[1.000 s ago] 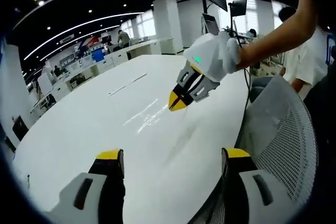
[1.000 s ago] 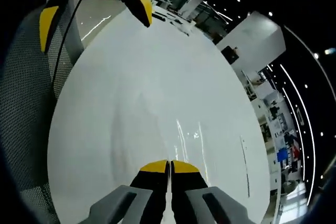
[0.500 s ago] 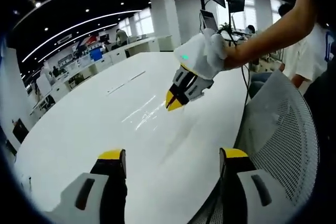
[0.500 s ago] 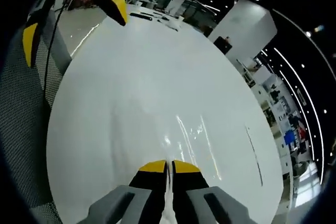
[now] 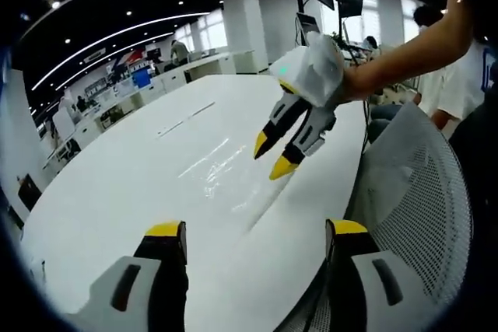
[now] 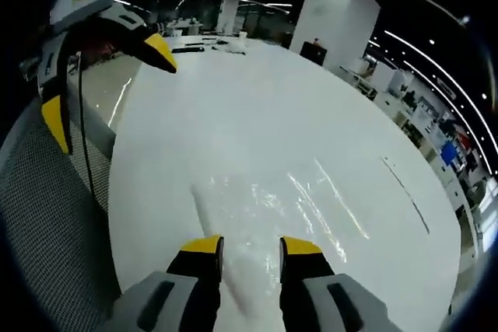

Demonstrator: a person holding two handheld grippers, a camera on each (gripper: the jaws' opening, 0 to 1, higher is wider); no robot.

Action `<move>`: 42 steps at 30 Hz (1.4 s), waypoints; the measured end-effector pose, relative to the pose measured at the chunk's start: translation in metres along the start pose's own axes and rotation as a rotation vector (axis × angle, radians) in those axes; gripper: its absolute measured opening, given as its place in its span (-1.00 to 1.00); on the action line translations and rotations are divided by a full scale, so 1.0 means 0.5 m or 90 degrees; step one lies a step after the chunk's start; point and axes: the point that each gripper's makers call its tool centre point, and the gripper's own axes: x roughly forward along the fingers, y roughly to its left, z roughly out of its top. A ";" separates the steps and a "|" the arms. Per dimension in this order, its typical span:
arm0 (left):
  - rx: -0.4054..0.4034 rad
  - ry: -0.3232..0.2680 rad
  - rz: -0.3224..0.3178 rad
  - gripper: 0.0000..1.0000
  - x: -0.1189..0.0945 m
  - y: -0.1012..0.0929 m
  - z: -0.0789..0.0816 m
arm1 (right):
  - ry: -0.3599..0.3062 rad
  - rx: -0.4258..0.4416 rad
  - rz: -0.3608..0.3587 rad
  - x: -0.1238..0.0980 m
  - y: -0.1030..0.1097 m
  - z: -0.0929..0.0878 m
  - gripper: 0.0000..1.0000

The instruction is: Open the resealable bag by pulling the two sides of the seal apart until the entire bag opening is separated and visibly accessible.

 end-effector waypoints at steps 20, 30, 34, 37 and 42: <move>0.005 -0.031 0.016 0.44 -0.010 0.012 0.018 | -0.059 0.148 -0.073 -0.085 -0.022 -0.029 0.16; -0.036 -0.061 0.034 0.83 -0.011 0.027 0.020 | -0.106 0.241 -0.106 -0.126 -0.024 -0.033 0.64; -0.073 -0.091 0.057 0.99 -0.011 0.045 0.025 | -0.121 0.268 -0.115 -0.140 -0.021 -0.040 0.74; -0.082 -0.094 0.066 0.99 -0.012 0.053 0.020 | -0.133 0.289 -0.126 -0.151 -0.020 -0.047 0.80; -0.125 -0.111 0.069 0.99 -0.013 0.062 0.013 | -0.158 0.318 -0.147 -0.169 -0.020 -0.056 0.99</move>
